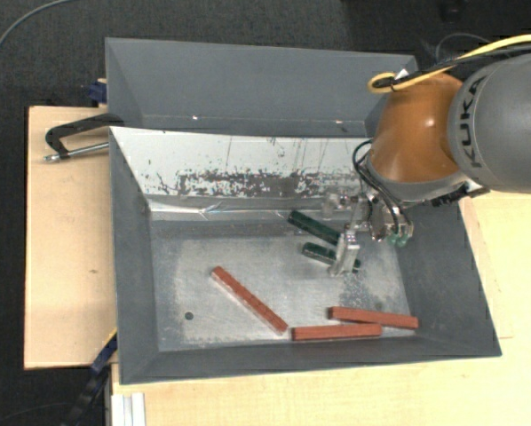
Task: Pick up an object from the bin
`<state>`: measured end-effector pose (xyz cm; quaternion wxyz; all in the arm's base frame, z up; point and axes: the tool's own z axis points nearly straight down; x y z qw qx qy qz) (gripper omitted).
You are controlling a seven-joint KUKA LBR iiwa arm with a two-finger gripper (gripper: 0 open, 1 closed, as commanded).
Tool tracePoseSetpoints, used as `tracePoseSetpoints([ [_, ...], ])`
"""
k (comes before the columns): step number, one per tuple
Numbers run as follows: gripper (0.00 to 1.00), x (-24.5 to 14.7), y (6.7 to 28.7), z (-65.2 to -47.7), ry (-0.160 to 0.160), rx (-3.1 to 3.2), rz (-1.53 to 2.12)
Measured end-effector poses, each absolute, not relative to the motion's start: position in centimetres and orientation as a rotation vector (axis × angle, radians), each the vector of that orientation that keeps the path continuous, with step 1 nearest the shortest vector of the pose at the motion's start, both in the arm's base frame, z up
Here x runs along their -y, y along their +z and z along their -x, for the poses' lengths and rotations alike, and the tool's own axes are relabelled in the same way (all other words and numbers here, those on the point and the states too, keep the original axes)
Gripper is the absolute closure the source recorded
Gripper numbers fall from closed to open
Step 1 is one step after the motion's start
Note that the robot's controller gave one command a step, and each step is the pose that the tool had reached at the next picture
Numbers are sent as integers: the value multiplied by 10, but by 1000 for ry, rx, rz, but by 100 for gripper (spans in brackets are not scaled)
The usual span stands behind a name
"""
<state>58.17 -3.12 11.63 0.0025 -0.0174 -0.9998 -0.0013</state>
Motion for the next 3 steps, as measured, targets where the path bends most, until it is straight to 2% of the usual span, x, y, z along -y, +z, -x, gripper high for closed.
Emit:
tracePoseSetpoints([
  [1, 0, 33, 71, -578, -2, 3139, 206],
  [2, 100, 33, 76, -582, -4, 3148, 206],
  [3, 100, 31, 222, -585, 0, 3155, 103],
])
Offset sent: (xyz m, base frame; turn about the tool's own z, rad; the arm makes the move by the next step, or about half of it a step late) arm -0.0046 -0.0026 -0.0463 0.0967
